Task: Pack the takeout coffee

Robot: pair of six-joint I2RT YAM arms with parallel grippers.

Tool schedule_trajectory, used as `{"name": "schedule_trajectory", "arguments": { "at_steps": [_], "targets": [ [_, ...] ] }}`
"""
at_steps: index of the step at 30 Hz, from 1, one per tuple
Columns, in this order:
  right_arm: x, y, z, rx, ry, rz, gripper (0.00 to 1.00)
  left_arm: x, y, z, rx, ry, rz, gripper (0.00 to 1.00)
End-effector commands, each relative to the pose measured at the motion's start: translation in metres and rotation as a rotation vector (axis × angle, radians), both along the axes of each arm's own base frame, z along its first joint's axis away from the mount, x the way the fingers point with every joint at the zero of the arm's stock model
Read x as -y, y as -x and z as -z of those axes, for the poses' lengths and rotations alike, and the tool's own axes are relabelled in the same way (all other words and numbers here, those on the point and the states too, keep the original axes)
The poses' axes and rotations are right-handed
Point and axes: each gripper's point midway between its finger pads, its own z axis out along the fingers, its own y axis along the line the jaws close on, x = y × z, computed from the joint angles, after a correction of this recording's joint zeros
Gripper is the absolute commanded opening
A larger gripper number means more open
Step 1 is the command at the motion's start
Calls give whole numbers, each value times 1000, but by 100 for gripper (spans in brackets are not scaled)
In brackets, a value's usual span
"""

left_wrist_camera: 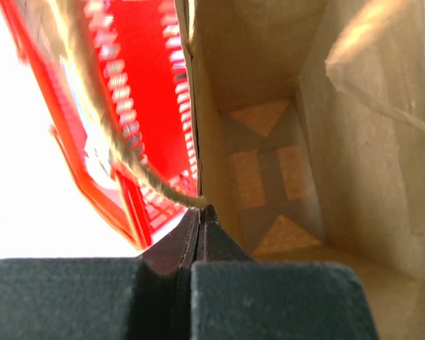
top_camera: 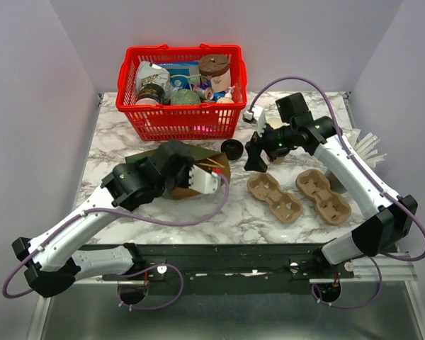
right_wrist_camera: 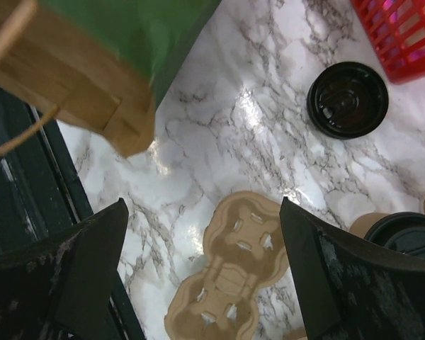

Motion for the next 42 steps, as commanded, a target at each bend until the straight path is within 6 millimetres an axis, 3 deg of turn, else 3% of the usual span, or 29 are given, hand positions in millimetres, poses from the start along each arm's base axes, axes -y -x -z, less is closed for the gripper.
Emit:
{"name": "schedule_trajectory", "arguments": {
  "at_steps": [1,8,10,13,15,16,18,19,23,26,29,32,37,42],
  "targets": [
    [3,10,13,-96,14,-32,96,11,1,-9,-171,267,-116,0],
    [0,-8,22,-112,31,-6,96,32,-2,-18,-205,427,-70,0],
    [-3,-12,11,-99,12,5,96,36,-5,-25,-219,502,-70,0],
    [1,-8,5,-64,17,-16,96,29,-8,-22,-266,586,-126,0],
    [3,-8,8,-72,38,-20,97,27,-6,-3,-319,620,-145,0],
    [6,-4,11,-95,51,-22,96,22,-9,-10,-287,667,-149,0],
    [6,0,9,-104,52,-36,96,19,-7,-2,-301,710,-166,0],
    [8,3,8,-99,57,-51,96,16,-8,-12,-280,774,-180,0],
    [23,20,13,-87,120,-105,96,12,-9,2,-324,864,-222,0],
    [37,30,23,-46,174,-152,96,8,-14,1,-344,928,-252,0],
    [48,38,35,5,216,-198,94,11,-12,-16,-334,945,-197,0],
    [57,31,46,20,273,-174,92,10,-16,-23,-305,944,-193,0],
    [74,9,84,-101,394,10,83,11,-24,-10,-311,914,-204,0],
    [84,15,124,-215,461,115,80,9,-30,7,-322,896,-240,0]
  ]
}}
